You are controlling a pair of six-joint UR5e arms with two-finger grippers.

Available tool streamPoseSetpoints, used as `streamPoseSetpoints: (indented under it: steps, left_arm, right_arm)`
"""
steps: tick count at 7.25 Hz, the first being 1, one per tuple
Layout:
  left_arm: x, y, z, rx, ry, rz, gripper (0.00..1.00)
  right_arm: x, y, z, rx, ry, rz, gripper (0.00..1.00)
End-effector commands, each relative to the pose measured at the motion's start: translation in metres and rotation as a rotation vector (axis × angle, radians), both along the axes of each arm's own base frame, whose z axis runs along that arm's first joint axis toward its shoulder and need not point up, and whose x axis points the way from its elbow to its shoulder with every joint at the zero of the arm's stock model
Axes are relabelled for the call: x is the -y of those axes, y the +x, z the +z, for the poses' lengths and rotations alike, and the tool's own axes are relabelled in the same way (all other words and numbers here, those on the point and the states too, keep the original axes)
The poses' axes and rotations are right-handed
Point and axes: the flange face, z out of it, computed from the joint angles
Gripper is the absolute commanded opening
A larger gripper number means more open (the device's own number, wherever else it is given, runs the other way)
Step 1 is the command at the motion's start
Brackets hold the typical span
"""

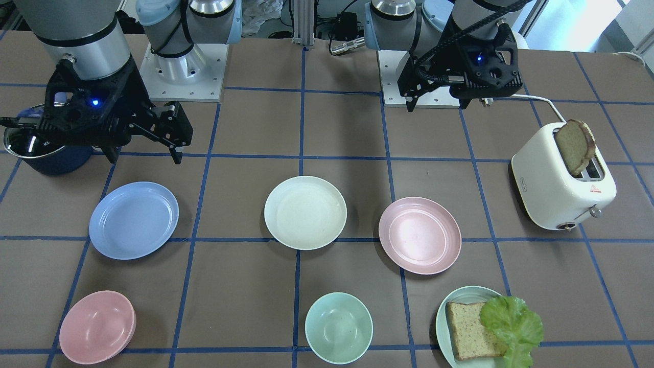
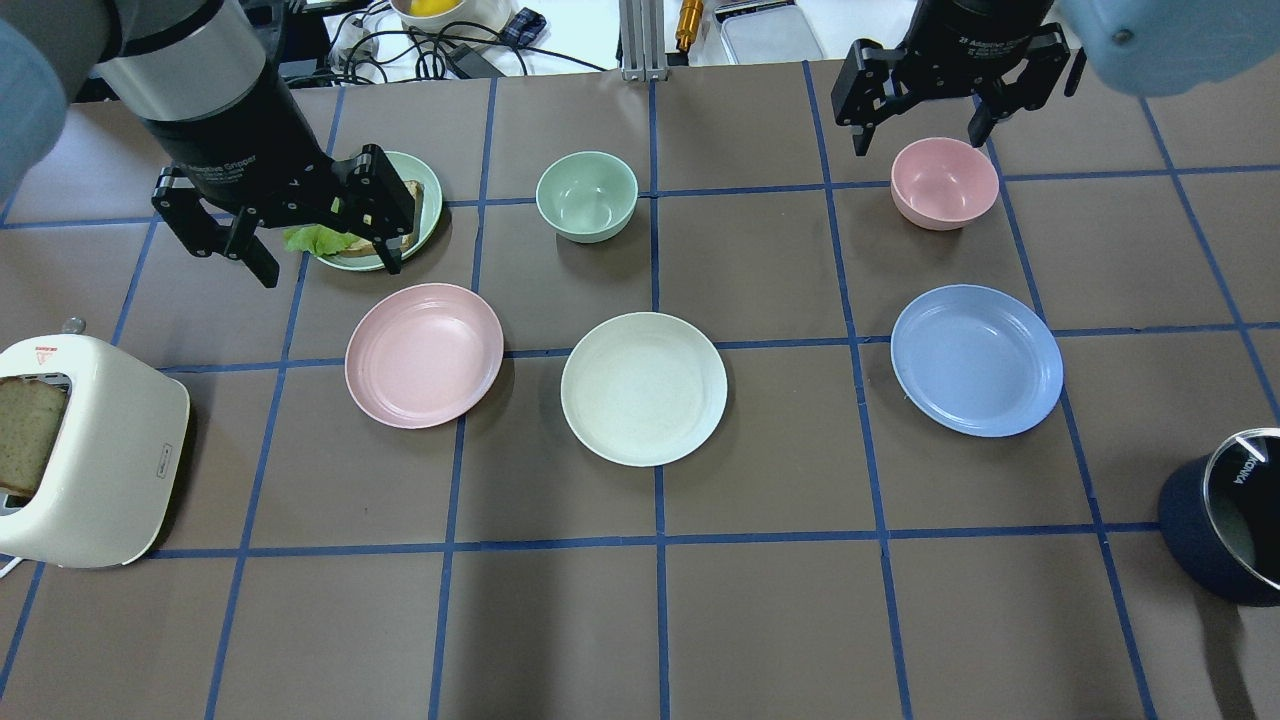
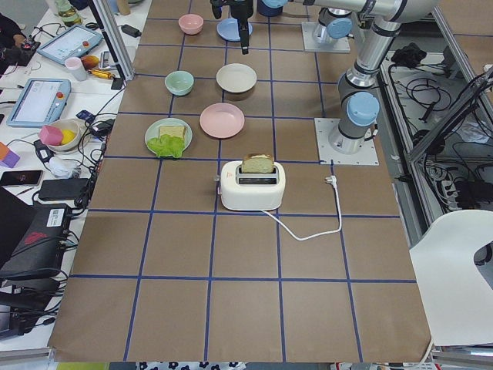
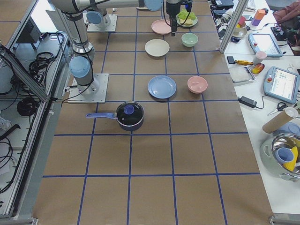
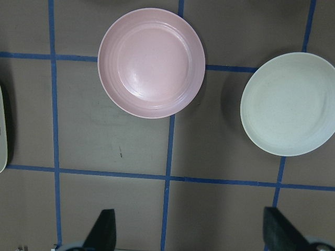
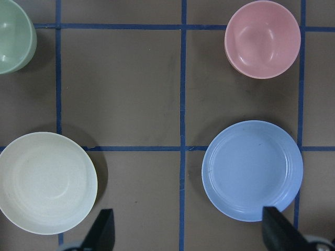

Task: Stack three plates with pink and blue

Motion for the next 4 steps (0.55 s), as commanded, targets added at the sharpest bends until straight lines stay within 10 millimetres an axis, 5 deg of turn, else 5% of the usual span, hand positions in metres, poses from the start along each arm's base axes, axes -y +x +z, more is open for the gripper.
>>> streamPoseSetpoints:
  steps: [1,4]
  left_arm:
    - [0.0,0.0,0.001,-0.002,-0.003,-0.001,1.0]
    - [0.005,0.001,0.001,-0.014,-0.01,-0.033,1.0]
  right_arm:
    - [0.009,0.0,-0.013,-0.008,0.028,0.002,1.0]
    - [0.027,-0.02,-0.046,-0.015,0.094,-0.033,1.0]
